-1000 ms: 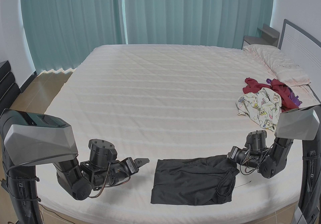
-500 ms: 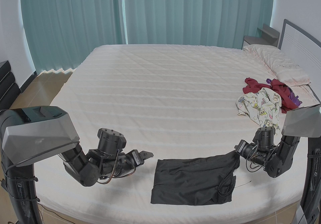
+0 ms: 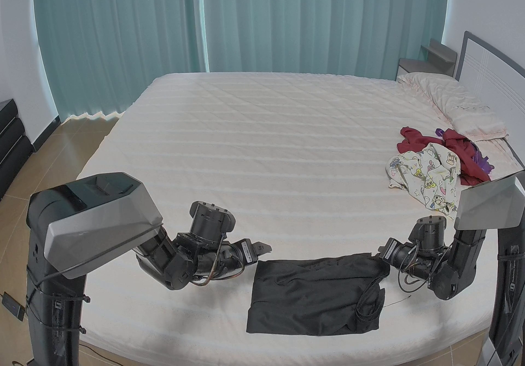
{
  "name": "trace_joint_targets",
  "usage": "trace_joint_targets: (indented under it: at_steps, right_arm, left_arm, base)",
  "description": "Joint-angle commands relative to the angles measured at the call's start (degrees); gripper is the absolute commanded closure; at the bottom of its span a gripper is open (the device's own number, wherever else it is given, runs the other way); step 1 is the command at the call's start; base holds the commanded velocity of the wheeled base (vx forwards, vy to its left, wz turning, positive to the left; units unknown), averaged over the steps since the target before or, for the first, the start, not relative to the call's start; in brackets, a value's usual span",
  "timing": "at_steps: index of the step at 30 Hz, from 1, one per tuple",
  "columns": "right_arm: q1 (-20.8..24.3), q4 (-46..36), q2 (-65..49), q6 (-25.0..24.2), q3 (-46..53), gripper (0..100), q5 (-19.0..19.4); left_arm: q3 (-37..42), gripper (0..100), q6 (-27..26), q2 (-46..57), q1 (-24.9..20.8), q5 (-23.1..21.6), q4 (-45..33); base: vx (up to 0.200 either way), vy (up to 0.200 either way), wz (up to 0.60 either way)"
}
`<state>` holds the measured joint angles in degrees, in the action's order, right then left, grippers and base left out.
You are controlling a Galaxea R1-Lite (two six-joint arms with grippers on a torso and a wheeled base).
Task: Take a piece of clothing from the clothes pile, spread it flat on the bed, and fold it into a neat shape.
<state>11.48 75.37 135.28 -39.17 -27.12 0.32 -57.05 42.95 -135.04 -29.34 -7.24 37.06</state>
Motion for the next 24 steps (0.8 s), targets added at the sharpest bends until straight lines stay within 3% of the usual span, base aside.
trace_joint_targets:
  at_steps: [1, 11, 24]
  right_arm:
    - [0.82, -0.05, 0.16, -0.03, 0.14, 100, 0.03]
    - [0.82, 0.04, -0.19, -0.12, 0.14, 100, -0.05]
    - [0.91, 0.12, -0.19, -0.12, 0.14, 100, -0.05]
  left_arm:
    - [-1.04, 0, -0.58, -2.87, -1.42, 0.03, 0.12]
    - [-7.81, 0, -4.8, -7.26, -3.09, 0.3, -0.32]
    - [-8.34, 0, -12.71, -9.19, -4.23, 0.21, 0.03]
  base:
    - [0.0, 0.0, 0.0]
    - [0.0, 0.0, 0.0]
    - [0.0, 0.0, 0.0]
